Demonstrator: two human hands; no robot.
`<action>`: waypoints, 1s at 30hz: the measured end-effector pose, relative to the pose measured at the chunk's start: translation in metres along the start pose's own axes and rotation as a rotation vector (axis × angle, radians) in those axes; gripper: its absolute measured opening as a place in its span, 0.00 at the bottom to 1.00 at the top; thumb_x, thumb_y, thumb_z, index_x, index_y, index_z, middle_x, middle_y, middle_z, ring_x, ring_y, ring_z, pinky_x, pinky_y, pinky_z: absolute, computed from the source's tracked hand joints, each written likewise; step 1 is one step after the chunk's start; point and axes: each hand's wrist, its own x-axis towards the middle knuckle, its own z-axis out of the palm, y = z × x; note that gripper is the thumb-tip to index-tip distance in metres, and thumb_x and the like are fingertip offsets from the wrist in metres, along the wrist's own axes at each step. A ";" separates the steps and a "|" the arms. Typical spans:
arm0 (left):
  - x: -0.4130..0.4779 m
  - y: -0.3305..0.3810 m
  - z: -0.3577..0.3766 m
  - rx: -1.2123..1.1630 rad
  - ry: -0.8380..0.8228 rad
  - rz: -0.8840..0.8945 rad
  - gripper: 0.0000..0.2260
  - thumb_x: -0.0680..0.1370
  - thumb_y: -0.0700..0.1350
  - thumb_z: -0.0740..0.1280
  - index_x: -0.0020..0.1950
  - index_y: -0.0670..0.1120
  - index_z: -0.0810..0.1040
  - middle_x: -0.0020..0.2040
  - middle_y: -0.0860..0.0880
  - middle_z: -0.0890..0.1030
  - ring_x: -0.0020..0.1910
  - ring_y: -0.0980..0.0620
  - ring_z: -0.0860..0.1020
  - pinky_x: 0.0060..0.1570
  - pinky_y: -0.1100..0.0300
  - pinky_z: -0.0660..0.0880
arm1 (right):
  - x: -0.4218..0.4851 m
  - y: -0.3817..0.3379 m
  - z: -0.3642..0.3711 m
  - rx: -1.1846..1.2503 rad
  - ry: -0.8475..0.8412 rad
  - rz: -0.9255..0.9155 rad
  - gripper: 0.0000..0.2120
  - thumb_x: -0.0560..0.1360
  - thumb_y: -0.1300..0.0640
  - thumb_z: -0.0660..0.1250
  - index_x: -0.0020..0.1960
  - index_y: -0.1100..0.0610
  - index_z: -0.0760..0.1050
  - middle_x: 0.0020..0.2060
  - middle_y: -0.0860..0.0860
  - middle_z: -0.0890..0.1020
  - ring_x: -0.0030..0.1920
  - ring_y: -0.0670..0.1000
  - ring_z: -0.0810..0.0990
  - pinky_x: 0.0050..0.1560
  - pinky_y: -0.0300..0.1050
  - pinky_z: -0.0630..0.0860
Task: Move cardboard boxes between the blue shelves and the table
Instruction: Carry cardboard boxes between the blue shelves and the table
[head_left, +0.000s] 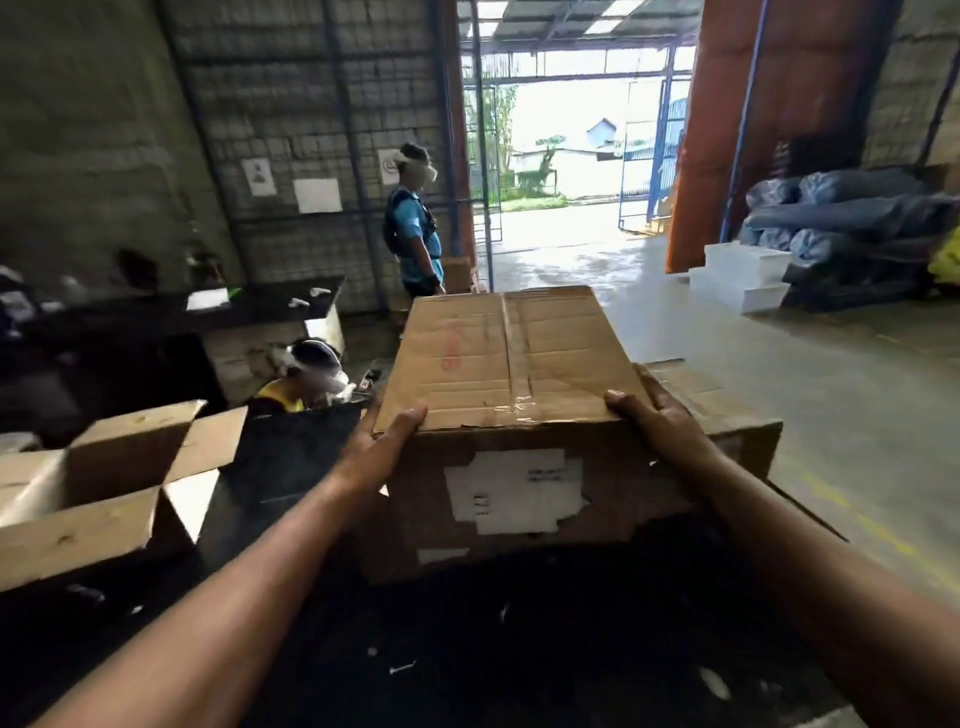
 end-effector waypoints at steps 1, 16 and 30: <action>0.012 -0.009 -0.017 0.022 0.043 0.013 0.17 0.80 0.55 0.68 0.68 0.58 0.76 0.57 0.53 0.82 0.41 0.69 0.81 0.32 0.72 0.75 | 0.015 -0.001 0.023 -0.004 -0.019 0.000 0.28 0.74 0.40 0.68 0.72 0.37 0.66 0.59 0.44 0.75 0.47 0.34 0.73 0.43 0.30 0.67; 0.204 -0.084 -0.085 0.038 0.077 -0.099 0.40 0.69 0.66 0.68 0.79 0.60 0.62 0.67 0.51 0.78 0.62 0.52 0.77 0.63 0.57 0.74 | 0.215 0.038 0.180 0.118 -0.196 0.215 0.32 0.71 0.40 0.70 0.73 0.31 0.63 0.67 0.52 0.73 0.57 0.54 0.78 0.39 0.50 0.80; 0.188 -0.089 -0.086 0.306 0.135 -0.149 0.42 0.75 0.68 0.66 0.82 0.60 0.49 0.80 0.43 0.59 0.76 0.40 0.64 0.72 0.44 0.65 | 0.181 0.042 0.178 0.013 -0.157 0.218 0.43 0.69 0.28 0.67 0.78 0.39 0.57 0.77 0.52 0.65 0.67 0.50 0.68 0.57 0.53 0.68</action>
